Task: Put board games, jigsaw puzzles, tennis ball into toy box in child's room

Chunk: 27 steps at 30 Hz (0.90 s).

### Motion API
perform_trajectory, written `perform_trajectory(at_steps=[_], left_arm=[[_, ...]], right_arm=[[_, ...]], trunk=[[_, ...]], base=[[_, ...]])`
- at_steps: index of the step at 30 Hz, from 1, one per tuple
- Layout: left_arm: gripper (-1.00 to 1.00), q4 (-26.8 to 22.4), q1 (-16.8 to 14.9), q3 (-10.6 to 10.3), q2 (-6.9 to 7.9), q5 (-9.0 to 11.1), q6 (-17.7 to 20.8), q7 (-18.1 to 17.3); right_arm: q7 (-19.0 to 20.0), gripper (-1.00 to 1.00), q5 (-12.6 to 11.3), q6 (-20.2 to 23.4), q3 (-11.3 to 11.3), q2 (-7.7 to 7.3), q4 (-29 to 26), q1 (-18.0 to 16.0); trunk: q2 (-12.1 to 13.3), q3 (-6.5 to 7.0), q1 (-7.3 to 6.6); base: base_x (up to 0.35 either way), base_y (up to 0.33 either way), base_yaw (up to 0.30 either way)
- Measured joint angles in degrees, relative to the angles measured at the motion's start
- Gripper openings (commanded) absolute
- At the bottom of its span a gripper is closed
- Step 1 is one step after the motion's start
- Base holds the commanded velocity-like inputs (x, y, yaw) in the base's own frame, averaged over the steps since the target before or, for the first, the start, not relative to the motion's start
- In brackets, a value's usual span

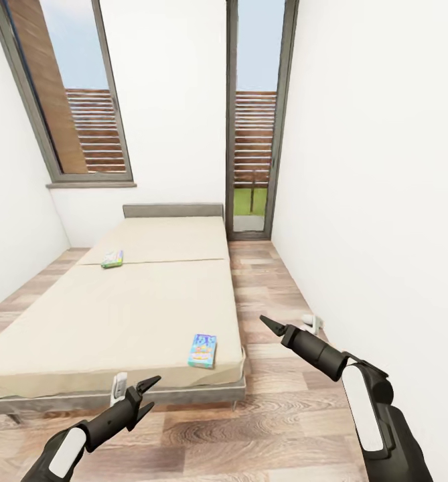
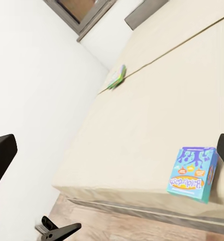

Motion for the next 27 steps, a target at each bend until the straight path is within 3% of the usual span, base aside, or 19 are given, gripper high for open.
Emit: perform_trajectory(at_steps=[4, 27], left_arm=[[1.00, 0.01, 0.01, 0.02, 0.02, -0.02, -0.04, 0.00], [1.00, 0.02, 0.01, 0.03, 0.04, -0.02, -0.09, 0.05]], right_arm=[[0.00, 1.00, 0.03, -0.01, -0.01, 0.01, 0.01, 0.00], [-0.04, 1.00, -0.05, -0.01, -1.38, 0.08, 0.77, -0.01]], trunk=[[-0.79, -0.19, 0.43], [-10.01, -4.25, 5.49]], base=[[0.000, 0.000, -0.108], [0.000, 0.000, -0.009]])
